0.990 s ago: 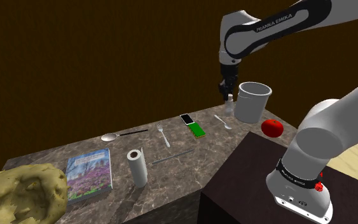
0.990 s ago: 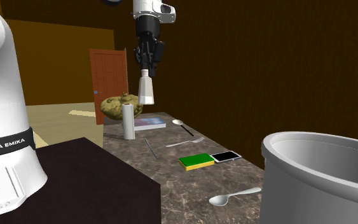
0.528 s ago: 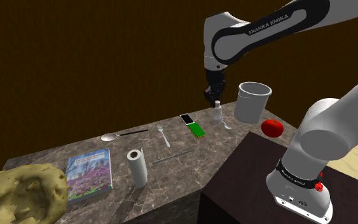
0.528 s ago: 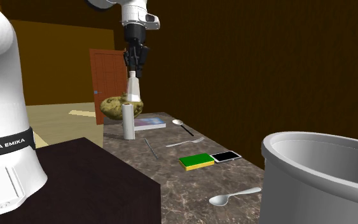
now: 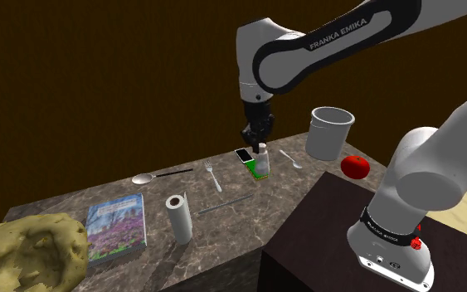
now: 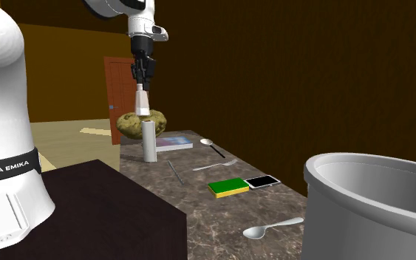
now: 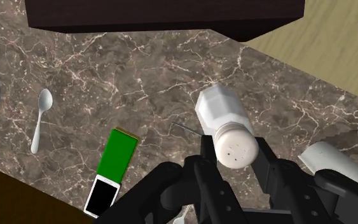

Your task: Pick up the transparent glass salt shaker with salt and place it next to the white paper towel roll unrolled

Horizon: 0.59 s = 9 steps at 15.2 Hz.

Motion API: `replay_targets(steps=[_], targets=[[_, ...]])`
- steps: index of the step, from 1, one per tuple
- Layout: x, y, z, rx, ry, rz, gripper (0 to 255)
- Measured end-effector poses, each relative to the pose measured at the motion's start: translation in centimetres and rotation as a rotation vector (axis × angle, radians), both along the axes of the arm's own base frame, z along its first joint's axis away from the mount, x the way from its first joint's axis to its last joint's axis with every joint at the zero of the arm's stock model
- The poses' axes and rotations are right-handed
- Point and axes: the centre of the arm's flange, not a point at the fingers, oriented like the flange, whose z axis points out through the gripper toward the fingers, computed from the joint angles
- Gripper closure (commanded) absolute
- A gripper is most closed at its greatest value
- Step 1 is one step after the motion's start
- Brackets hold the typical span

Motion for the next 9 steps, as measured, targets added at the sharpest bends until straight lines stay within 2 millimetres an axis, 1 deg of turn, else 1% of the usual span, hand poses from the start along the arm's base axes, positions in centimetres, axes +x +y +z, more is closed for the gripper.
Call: replay_targets(steps=[1, 3, 4, 5, 9], targets=[[0.5, 1.3, 0.1, 0.000, 0.000, 0.000, 255], [0.5, 3.6, 0.4, 0.000, 0.000, 0.000, 255], [0.8, 4.8, 0.1, 0.000, 0.000, 0.000, 255], [1.0, 6.4, 0.2, 0.000, 0.000, 0.000, 255], [1.3, 11.3, 0.2, 0.000, 0.000, 0.000, 255]])
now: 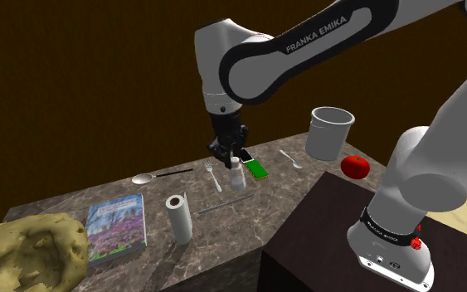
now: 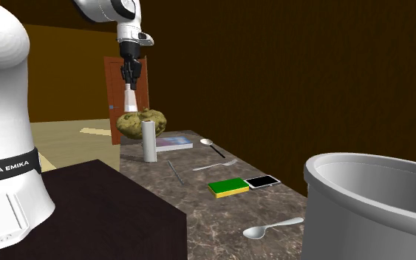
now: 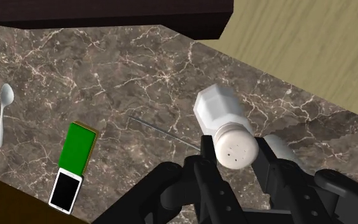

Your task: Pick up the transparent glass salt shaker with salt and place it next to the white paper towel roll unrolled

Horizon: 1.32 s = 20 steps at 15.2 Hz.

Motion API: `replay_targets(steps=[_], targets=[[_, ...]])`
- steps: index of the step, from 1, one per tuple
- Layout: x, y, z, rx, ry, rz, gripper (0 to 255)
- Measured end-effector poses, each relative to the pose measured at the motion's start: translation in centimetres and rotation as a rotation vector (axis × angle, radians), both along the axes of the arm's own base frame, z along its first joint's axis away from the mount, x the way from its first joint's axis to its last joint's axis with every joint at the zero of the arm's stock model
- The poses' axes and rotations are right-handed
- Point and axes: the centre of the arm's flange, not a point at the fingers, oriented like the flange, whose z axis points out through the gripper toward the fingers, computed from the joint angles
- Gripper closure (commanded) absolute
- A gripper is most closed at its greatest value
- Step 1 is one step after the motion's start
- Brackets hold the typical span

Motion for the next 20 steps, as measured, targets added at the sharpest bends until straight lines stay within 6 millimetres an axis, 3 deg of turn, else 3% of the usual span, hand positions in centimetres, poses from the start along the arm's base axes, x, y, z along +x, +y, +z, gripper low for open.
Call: replay_targets(steps=[11, 14, 20], targets=[[2.3, 14.5, 0.0, 0.001, 0.000, 0.000, 255], [2.3, 15.9, -1.2, 0.001, 0.000, -0.001, 255], [2.5, 16.2, -4.2, 0.001, 0.001, -0.001, 255]])
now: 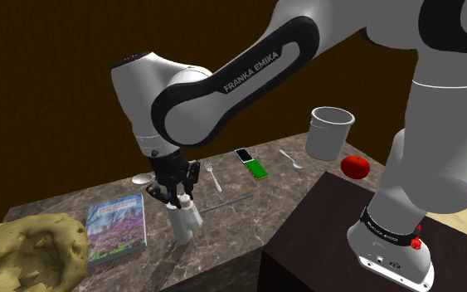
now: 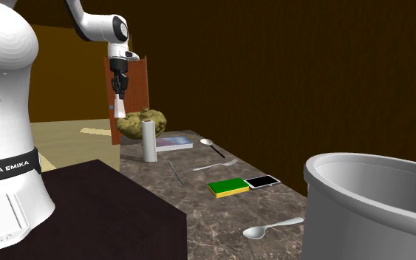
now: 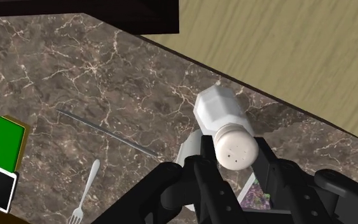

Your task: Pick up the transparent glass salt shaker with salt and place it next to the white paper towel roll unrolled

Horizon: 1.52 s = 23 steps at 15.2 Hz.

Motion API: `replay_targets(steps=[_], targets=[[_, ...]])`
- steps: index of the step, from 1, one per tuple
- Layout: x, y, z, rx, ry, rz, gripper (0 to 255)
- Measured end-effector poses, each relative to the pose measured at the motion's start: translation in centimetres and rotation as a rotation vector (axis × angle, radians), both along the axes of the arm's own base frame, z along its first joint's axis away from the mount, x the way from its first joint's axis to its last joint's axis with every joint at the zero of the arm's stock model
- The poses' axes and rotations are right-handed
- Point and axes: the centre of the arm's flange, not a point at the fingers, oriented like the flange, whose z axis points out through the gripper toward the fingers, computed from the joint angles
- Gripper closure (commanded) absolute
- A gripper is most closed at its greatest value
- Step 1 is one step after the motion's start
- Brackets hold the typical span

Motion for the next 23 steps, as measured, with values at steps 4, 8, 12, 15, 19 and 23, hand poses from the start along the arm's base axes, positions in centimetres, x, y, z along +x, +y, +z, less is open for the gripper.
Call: replay_targets(steps=[4, 8, 12, 15, 19, 23], targets=[[0.1, 0.0, -2.0, 0.000, 0.000, 0.000, 255], [-0.1, 0.1, -4.2, 0.000, 0.000, 0.000, 255], [-0.1, 0.1, -6.3, 0.000, 0.000, 0.000, 255], [-0.1, 0.0, -7.9, 0.000, 0.000, 0.000, 255], [0.0, 0.0, -10.0, 0.000, 0.000, 0.000, 255], [-0.1, 0.0, -12.2, 0.000, 0.000, 0.000, 255]])
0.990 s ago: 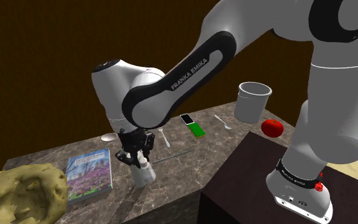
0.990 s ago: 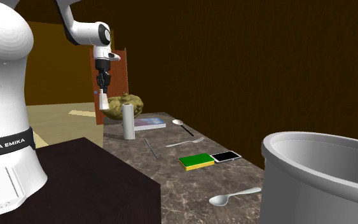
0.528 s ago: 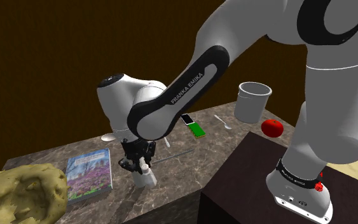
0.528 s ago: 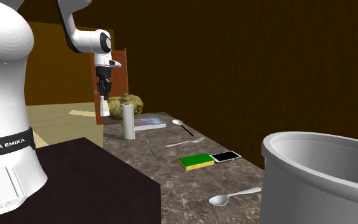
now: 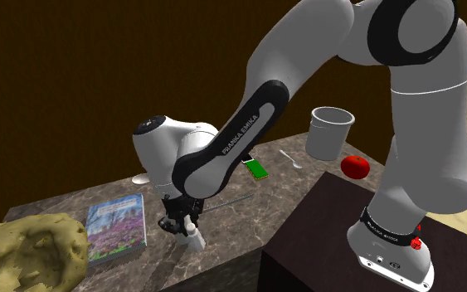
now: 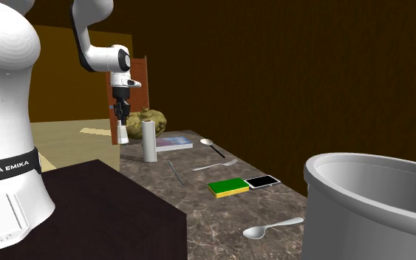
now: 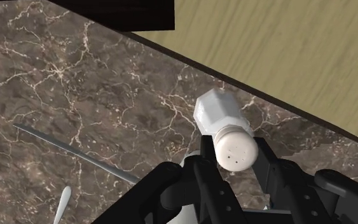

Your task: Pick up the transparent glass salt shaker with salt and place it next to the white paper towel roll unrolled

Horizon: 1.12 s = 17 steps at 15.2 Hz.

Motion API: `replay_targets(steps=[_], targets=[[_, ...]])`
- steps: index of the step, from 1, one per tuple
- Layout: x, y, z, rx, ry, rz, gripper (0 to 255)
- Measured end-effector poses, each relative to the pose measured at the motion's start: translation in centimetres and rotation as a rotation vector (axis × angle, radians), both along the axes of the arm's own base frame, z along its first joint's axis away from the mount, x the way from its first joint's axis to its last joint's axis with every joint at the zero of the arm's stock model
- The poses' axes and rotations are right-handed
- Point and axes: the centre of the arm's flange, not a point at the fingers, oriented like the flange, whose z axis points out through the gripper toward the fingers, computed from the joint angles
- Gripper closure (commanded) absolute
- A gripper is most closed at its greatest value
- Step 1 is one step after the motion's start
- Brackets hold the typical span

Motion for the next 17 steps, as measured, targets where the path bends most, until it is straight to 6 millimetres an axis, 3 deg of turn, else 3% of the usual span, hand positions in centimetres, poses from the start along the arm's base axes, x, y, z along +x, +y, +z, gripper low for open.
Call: replay_targets(steps=[17], targets=[[-0.1, -0.1, -9.0, 0.000, 0.000, 0.000, 255]])
